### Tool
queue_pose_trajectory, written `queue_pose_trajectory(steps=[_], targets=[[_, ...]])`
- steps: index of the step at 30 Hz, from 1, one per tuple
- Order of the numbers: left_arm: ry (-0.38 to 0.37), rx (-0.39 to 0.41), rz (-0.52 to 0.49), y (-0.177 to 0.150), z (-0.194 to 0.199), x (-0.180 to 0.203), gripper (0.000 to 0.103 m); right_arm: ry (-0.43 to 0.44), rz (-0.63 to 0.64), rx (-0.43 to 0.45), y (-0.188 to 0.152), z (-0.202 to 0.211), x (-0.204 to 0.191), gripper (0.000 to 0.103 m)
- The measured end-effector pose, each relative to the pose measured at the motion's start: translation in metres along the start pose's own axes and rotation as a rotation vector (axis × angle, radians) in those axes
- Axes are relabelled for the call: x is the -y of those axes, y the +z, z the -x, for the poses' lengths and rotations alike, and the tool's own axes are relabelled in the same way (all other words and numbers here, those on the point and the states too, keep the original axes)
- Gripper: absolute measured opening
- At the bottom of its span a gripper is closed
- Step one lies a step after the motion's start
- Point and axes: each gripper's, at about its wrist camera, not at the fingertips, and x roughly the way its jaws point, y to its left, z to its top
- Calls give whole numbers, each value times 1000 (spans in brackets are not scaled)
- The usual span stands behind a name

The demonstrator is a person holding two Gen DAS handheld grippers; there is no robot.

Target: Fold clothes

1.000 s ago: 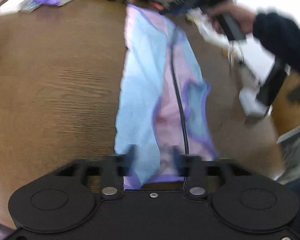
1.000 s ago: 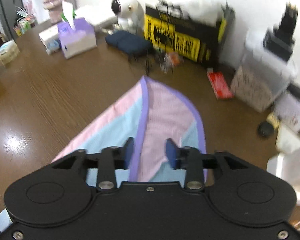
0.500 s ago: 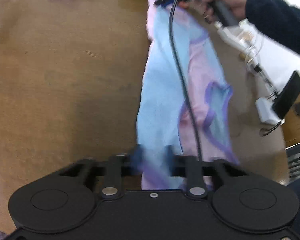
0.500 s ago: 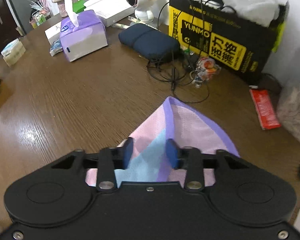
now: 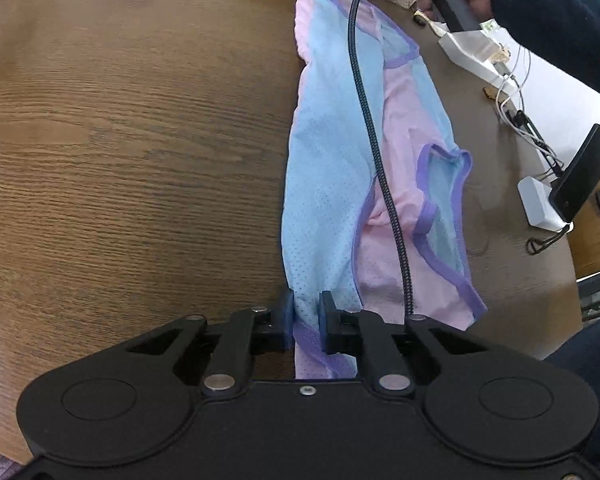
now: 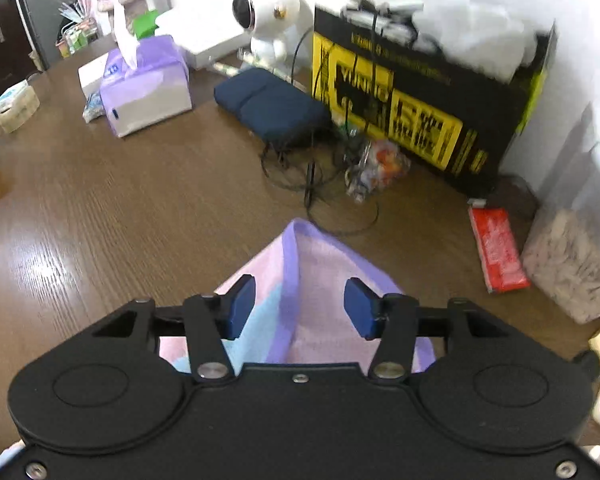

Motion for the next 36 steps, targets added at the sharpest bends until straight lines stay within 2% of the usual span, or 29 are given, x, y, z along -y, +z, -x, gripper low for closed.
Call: queue_pose_trajectory(steps=[3,4,9,11,19,21,22,23,24,26,27,31,36], targets=[[15,-1,-17,0,1,2,13,53,-3,-27,-3,-7,0,8],[18,-1,-21,0,1,2,13,58,-6,-26,-4,-8,0,5],[28,10,-27,-3,6,3,7,88,-111,84,5,0,4,4],[39,12,-26,-3,6,4,7,82,-112,102,12,-2,2,4],[83,5,-30,3,2,8,8,-14,-55,69,25,-39,-22,5],[111,1,-22,5,3,9,11,-36,-43,65,25,-37,-27,8],[130,2,-24,6,4,10,16,-41,-40,67,25,-35,-29,18],[150,9,-27,6,7,11,20,-48,-33,78,26,-27,-31,33],[157,24,-29,5,11,12,22,-45,-27,98,26,-13,-33,40],[145,61,-27,3,20,14,30,-14,-5,131,25,13,-35,62],[136,76,-26,1,25,15,32,3,21,158,23,35,-38,67],[147,150,-57,-5,42,26,36,26,82,229,4,107,-40,74],[156,196,-44,-10,47,35,36,147,77,212,-39,179,-32,75]])
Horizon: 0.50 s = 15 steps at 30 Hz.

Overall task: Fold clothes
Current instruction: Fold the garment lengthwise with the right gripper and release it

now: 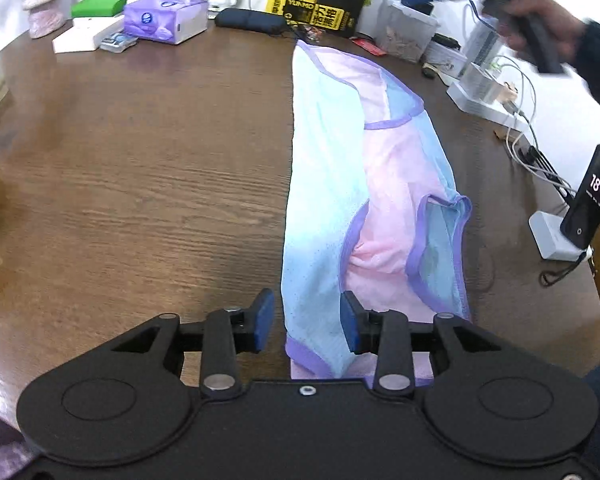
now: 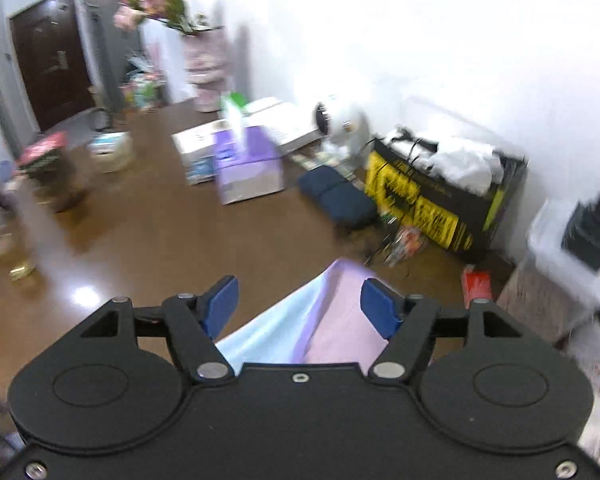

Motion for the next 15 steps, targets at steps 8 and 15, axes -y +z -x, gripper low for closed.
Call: queue_pose_trajectory(steps=[8,15], targets=[[-180,-25,-263,-16,-34,90,39,-102,-18,-74,-53,59,-5,83],[-87,-14,-371,-39,-64,133,54,-324,-234,-188,-91,23,13,78]])
